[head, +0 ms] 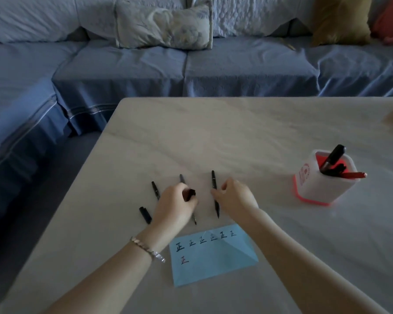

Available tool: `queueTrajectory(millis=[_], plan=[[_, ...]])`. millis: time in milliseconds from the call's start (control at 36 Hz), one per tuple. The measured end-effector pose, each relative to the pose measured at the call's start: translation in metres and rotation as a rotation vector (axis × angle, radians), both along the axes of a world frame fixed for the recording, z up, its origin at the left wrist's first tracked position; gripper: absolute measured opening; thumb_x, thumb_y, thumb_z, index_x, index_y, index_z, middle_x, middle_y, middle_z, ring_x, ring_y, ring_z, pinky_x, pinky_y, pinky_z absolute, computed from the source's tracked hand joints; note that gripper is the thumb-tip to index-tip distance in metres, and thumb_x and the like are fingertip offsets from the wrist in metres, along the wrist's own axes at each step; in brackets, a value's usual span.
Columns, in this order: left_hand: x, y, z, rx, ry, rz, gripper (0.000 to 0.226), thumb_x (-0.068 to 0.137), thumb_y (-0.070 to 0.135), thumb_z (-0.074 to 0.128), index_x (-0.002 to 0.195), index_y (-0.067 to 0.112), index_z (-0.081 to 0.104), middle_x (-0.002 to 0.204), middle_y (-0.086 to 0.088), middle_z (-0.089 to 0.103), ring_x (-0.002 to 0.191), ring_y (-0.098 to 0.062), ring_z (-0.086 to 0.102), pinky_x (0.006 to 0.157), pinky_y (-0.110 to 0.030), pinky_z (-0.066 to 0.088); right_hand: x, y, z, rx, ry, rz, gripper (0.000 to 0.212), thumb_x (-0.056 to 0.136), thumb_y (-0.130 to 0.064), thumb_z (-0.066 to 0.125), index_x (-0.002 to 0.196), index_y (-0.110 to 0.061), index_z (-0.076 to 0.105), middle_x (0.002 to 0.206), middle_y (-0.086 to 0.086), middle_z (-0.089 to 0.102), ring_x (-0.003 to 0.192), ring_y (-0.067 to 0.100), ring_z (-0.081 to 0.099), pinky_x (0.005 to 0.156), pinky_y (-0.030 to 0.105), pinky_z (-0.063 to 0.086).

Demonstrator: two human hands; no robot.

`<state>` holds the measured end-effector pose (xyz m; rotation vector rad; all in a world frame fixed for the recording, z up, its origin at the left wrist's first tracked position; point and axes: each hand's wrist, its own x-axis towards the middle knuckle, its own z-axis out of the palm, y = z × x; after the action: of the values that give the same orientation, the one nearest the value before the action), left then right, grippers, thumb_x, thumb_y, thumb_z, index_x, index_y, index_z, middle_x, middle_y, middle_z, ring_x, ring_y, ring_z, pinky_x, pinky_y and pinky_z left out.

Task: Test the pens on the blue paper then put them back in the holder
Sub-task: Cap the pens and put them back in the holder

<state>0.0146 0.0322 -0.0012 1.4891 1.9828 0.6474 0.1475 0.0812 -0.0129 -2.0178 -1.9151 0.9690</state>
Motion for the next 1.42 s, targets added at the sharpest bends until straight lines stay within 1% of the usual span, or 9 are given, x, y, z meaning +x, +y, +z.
queueTrajectory(millis=[194, 278, 389, 472, 528, 667, 806, 1250, 1417], plan=[[-0.017, -0.032, 0.004, 0.157, -0.085, -0.013, 0.003, 0.088, 0.021, 0.058, 0.087, 0.021, 0.061, 0.079, 0.009, 0.063, 0.072, -0.001, 0.056, 0.059, -0.007, 0.039, -0.028, 0.021, -0.028, -0.096, -0.258, 0.021, 0.034, 0.09, -0.012, 0.046, 0.123, -0.003, 0.051, 0.11, 0.011, 0.063, 0.087, 0.027, 0.06, 0.062, 0.027, 0.042], [-0.015, -0.04, 0.002, 0.177, -0.105, -0.037, 0.004, 0.088, 0.023, 0.058, 0.085, 0.026, 0.058, 0.077, 0.013, 0.062, 0.07, 0.002, 0.055, 0.059, -0.004, 0.039, -0.018, 0.022, -0.03, -0.108, -0.201, 0.004, 0.025, 0.09, -0.012, 0.043, 0.11, -0.001, 0.055, 0.086, 0.008, 0.059, 0.071, 0.024, 0.053, 0.049, 0.025, 0.036], [-0.005, -0.042, 0.002, 0.166, -0.135, -0.061, 0.005, 0.089, 0.024, 0.058, 0.088, 0.028, 0.058, 0.081, 0.013, 0.062, 0.073, 0.0, 0.057, 0.061, -0.002, 0.039, 0.0, 0.02, -0.023, -0.105, -0.169, 0.027, 0.016, 0.089, -0.012, 0.045, 0.074, -0.007, 0.049, 0.063, 0.003, 0.043, 0.07, 0.025, 0.049, 0.053, 0.025, 0.036], [0.003, -0.041, 0.002, 0.169, -0.177, -0.056, 0.004, 0.088, 0.024, 0.058, 0.09, 0.027, 0.061, 0.082, 0.014, 0.064, 0.075, -0.001, 0.059, 0.062, -0.005, 0.04, 0.015, 0.017, -0.011, -0.062, 0.005, -0.017, 0.037, 0.087, -0.019, 0.053, 0.052, -0.013, 0.042, 0.051, 0.001, 0.041, 0.047, 0.016, 0.04, 0.039, 0.022, 0.027], [0.009, -0.042, 0.004, 0.173, -0.249, -0.05, 0.005, 0.088, 0.023, 0.06, 0.09, 0.027, 0.062, 0.082, 0.013, 0.065, 0.076, 0.001, 0.06, 0.064, -0.005, 0.041, 0.026, 0.008, 0.003, 0.016, 0.193, -0.105, 0.038, 0.085, -0.02, 0.054, 0.049, -0.013, 0.046, 0.046, 0.002, 0.042, 0.042, 0.015, 0.037, 0.044, 0.023, 0.029], [0.026, -0.05, 0.017, 0.195, -0.421, -0.073, 0.013, 0.086, 0.02, 0.062, 0.089, 0.033, 0.062, 0.081, 0.016, 0.065, 0.076, 0.01, 0.058, 0.065, -0.001, 0.04, 0.054, -0.034, 0.045, 0.176, 0.691, -0.337, 0.022, 0.086, -0.011, 0.051, 0.069, -0.005, 0.063, 0.047, -0.003, 0.062, 0.052, 0.014, 0.053, 0.059, 0.029, 0.046], [0.04, -0.059, 0.024, 0.223, -0.445, -0.102, 0.022, 0.084, 0.022, 0.064, 0.078, 0.044, 0.06, 0.079, 0.027, 0.065, 0.072, 0.007, 0.058, 0.063, -0.007, 0.042, 0.066, -0.07, 0.065, 0.25, 1.069, -0.419, 0.021, 0.091, 0.002, 0.044, 0.076, -0.005, 0.056, 0.058, 0.0, 0.068, 0.052, 0.011, 0.064, 0.051, 0.018, 0.052], [0.046, -0.066, 0.035, 0.279, -0.326, -0.183, 0.026, 0.081, 0.02, 0.067, 0.082, 0.045, 0.06, 0.097, 0.023, 0.059, 0.079, 0.002, 0.055, 0.066, -0.005, 0.037, 0.063, -0.094, 0.06, 0.288, 1.101, -0.398, 0.022, 0.089, 0.007, 0.044, 0.077, -0.007, 0.057, 0.065, 0.011, 0.069, 0.055, 0.018, 0.065, 0.053, 0.022, 0.054], [0.046, -0.068, 0.033, 0.297, -0.254, -0.258, 0.017, 0.082, 0.02, 0.068, 0.089, 0.036, 0.066, 0.083, 0.012, 0.061, 0.084, -0.004, 0.055, 0.069, -0.006, 0.038, 0.062, -0.098, 0.055, 0.2, 1.173, -0.351, 0.031, 0.087, 0.001, 0.051, 0.064, -0.015, 0.065, 0.065, 0.009, 0.069, 0.058, 0.016, 0.063, 0.055, 0.022, 0.053]])
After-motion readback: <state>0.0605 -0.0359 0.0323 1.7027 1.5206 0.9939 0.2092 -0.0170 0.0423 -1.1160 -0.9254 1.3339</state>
